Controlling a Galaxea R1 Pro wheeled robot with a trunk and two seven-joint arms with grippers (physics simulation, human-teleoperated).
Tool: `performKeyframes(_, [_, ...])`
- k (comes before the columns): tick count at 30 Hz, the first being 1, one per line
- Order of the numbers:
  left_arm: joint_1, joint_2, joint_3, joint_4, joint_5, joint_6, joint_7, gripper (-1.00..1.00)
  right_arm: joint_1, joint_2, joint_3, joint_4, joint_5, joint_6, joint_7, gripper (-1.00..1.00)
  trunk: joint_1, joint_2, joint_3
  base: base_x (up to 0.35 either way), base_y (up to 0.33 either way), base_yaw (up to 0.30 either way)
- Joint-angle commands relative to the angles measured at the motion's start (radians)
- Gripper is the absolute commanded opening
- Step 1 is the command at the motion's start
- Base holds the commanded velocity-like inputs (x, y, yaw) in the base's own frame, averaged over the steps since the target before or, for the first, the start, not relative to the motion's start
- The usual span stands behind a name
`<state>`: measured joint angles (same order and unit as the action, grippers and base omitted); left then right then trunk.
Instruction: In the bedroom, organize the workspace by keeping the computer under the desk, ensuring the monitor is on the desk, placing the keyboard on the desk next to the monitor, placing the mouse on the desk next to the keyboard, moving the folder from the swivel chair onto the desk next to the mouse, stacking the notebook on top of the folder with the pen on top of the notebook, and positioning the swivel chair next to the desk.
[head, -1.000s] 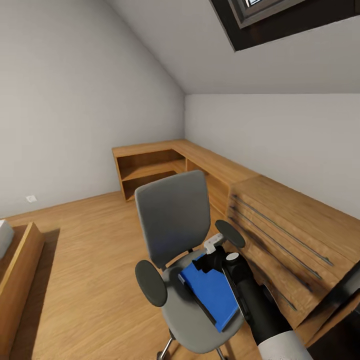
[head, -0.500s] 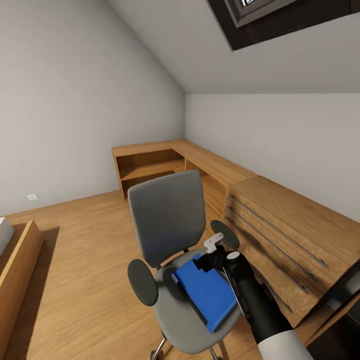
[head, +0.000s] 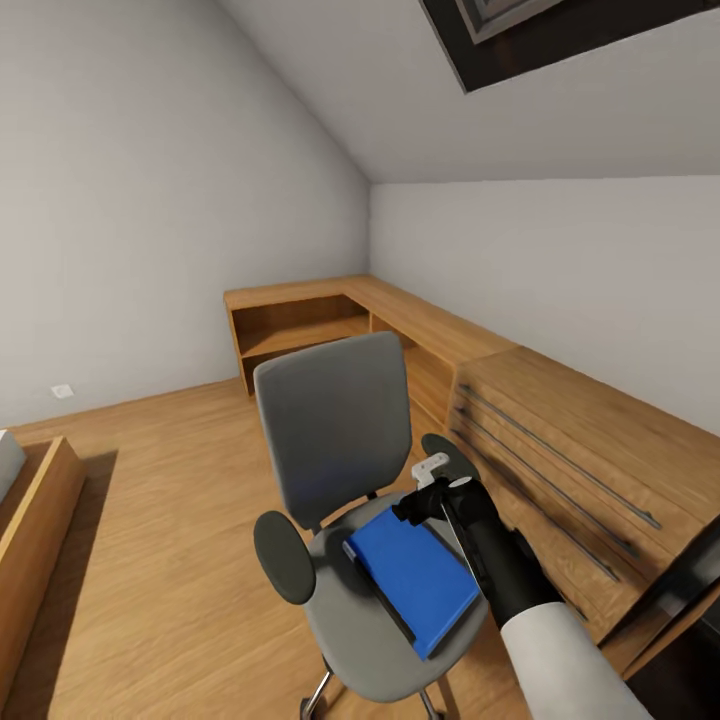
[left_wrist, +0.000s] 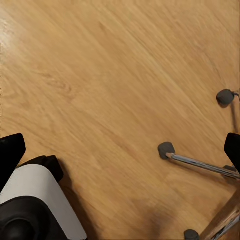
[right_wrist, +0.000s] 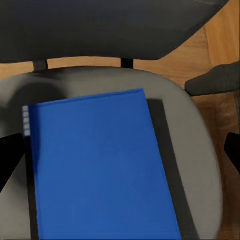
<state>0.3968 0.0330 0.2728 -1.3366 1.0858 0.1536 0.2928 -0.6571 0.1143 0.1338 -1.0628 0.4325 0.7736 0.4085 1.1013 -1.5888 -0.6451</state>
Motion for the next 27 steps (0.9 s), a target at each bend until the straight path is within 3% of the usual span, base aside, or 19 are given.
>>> performKeyframes(1, [0.000,0.000,0.015,-0.002,0.008,0.005,0.006,1.00,-0.034,0.003,0.000,0.066,0.008,-0.023,0.008,1.00,0.004,-0.008,-0.004,0.000,0.000,0.000])
performKeyframes(4, [-0.002,-0.001,0.035,0.002,0.005,0.012,0.007,1.00,-0.074,0.013,-0.002,0.152,0.001,-0.085,0.007,1.00,0.015,-0.029,-0.013,0.000,0.000,0.000])
performKeyframes(10, [-0.005,-0.003,0.048,0.006,0.006,0.030,0.006,1.00,-0.098,0.028,-0.006,0.204,-0.017,-0.153,0.006,1.00,0.038,-0.071,-0.030,0.000,0.000,0.101])
performKeyframes(18, [-0.006,-0.004,0.048,0.007,0.008,0.035,0.003,1.00,-0.097,0.026,-0.008,0.204,-0.023,-0.166,0.009,1.00,0.069,-0.127,-0.052,0.000,0.000,0.211])
performKeyframes(27, [-0.006,-0.004,0.045,0.008,0.002,0.035,0.002,1.00,-0.095,0.025,-0.011,0.202,-0.024,-0.164,0.011,1.00,0.104,-0.190,-0.079,0.000,0.000,0.050])
